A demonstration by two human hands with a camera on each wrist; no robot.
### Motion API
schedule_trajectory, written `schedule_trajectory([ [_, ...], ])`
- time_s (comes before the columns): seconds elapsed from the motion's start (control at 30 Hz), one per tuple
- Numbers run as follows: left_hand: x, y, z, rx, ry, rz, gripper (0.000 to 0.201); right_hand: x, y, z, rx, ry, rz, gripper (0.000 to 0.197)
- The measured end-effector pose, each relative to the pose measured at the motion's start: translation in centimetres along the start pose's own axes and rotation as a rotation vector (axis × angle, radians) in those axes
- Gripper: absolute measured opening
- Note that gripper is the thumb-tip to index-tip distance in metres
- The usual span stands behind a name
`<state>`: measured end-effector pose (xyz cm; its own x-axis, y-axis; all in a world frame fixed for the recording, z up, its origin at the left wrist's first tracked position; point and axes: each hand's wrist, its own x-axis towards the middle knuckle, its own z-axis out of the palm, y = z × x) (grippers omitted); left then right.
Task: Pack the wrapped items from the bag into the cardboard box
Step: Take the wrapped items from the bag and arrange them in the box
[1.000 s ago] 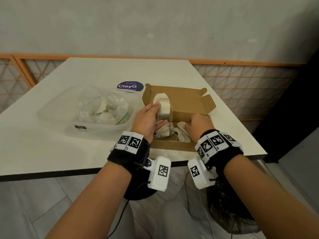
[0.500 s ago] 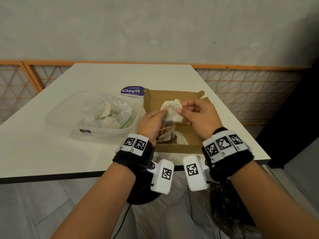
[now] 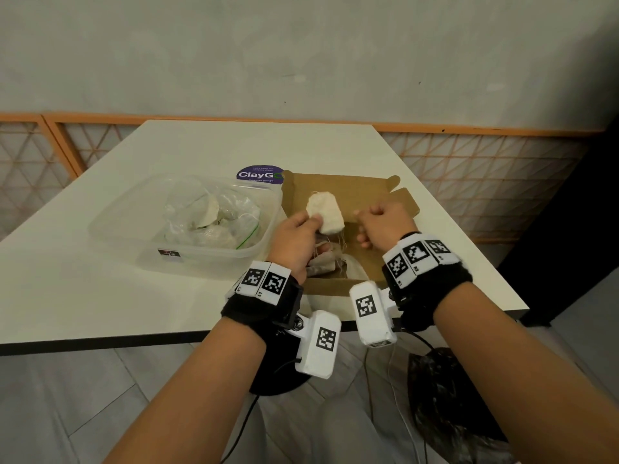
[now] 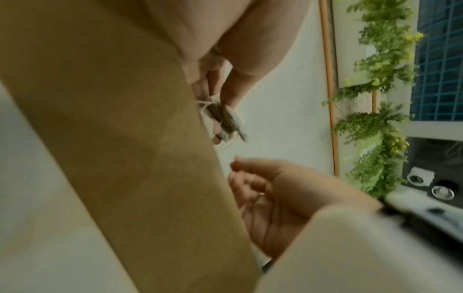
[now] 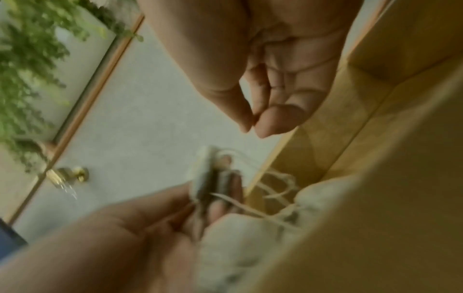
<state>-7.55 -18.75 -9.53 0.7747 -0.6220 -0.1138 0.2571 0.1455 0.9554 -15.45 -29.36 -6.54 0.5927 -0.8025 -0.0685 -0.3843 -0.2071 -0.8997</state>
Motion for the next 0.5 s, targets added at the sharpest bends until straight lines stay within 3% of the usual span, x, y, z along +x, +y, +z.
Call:
schedule_trajectory([
  [0.17,0.1,0.3,-0.1,-0.126,0.014,-0.064,0.023,0.0,2.0,1.1,-0.325,-0.232,0.127,0.025],
  [0.3,0.2,0.4,-0.2,-0.160,0.018,-0.080,0.027,-0.2,1.8,1.7,-0.561,-0.240,-0.008,0.025],
  [0.5,0.1,0.5,-0.2,-0.173,0.025,-0.090,0.023,0.1,1.7,2.1,-0.523,-0.228,0.038,0.022],
])
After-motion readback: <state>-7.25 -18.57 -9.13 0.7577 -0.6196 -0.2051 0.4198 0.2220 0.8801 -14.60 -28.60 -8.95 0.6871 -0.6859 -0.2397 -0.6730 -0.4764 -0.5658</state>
